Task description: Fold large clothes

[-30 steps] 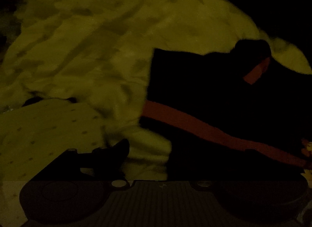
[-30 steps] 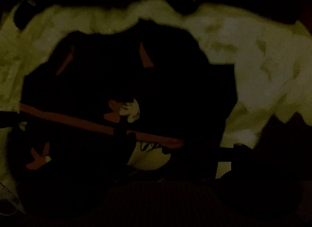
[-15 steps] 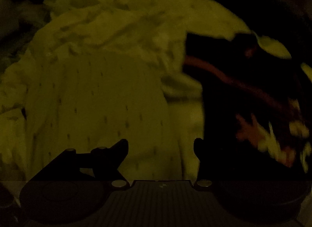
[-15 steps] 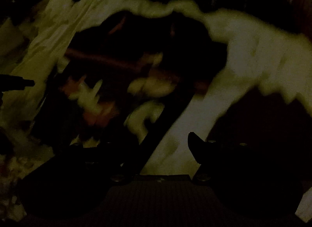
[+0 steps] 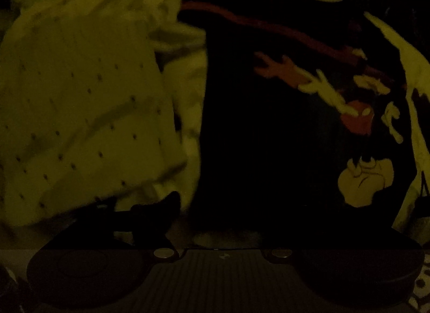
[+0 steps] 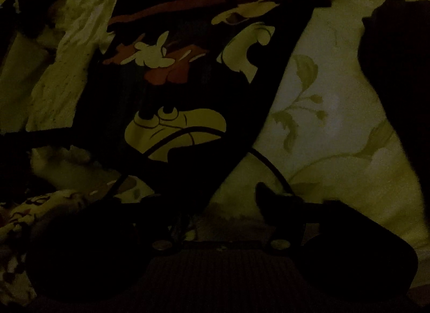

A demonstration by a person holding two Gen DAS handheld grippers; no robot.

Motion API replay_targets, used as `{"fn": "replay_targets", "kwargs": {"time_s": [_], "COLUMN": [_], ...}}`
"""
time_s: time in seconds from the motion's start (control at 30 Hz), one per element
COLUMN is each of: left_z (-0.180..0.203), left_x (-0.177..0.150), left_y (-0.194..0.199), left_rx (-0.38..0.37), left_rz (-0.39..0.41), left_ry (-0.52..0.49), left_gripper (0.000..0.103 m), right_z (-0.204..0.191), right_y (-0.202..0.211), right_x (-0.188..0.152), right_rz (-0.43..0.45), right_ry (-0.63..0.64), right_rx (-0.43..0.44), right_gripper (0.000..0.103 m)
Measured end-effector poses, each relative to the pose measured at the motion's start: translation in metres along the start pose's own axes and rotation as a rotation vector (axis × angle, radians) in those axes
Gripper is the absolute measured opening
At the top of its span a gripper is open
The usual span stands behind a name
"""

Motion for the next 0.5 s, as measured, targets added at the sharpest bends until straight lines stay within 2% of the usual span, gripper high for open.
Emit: {"fn": "replay_targets", "kwargs": {"time_s": [0.07,0.2,0.3,0.37,0.4,0.43,0.5], "left_z": [-0.002,-0.003,-0.002,-0.001,-0.002,-0.002,-0.005], "left_x": [-0.003,-0.004,-0.002,-0.002,-0.002,-0.002,-0.003], "left_y": [-0.011,-0.025,-0.030,-0.032,-0.033,-0.033,-0.033], "left_rx": [-0.013,0.009,0.013,0.010,0.004,-0.001,-0.005], "left_rz": [-0.041,-0.080,-0.084,-0.083,-0.084,-0.084,-0.080], "left_ry": [0.021,0.019,0.015,0.007,0.006,0.005,0.002], "left_gripper": [0.103,0.103,0.103,0.103,0.103,0.103,0.100], "right_z": [0.000,-0.002,0.028,0.068,0.093,0.116,0.148], "right_y": [0.001,0.026,0.060,0.091,0.111,0.134,0.172], "right_x": [-0.003,-0.013,-0.030,-0.041,-0.047,-0.054,-0.064], "right_rz": [0.004,0.035,0.051,0.052,0.063,0.076,0.069], "right_ry": [0.013,0.100,0.111,0.071,0.040,0.028,0.082], "right_rx": [0.007,-0.030,-0.132,-0.261,-0.359,-0.491,-0.812], "right_gripper": [0.050,0.051,0.052,0.053,0.053,0.053,0.053]}}
Point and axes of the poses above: each gripper's, at about its wrist camera, not at the fingertips, and y roughly against the way its jaws point, z to its right, x to its top, the point moved 7 cm from there along -y, roughly the way its jaws point, and after that the axes turned 13 degrees about -z, right-handed, at the moved point
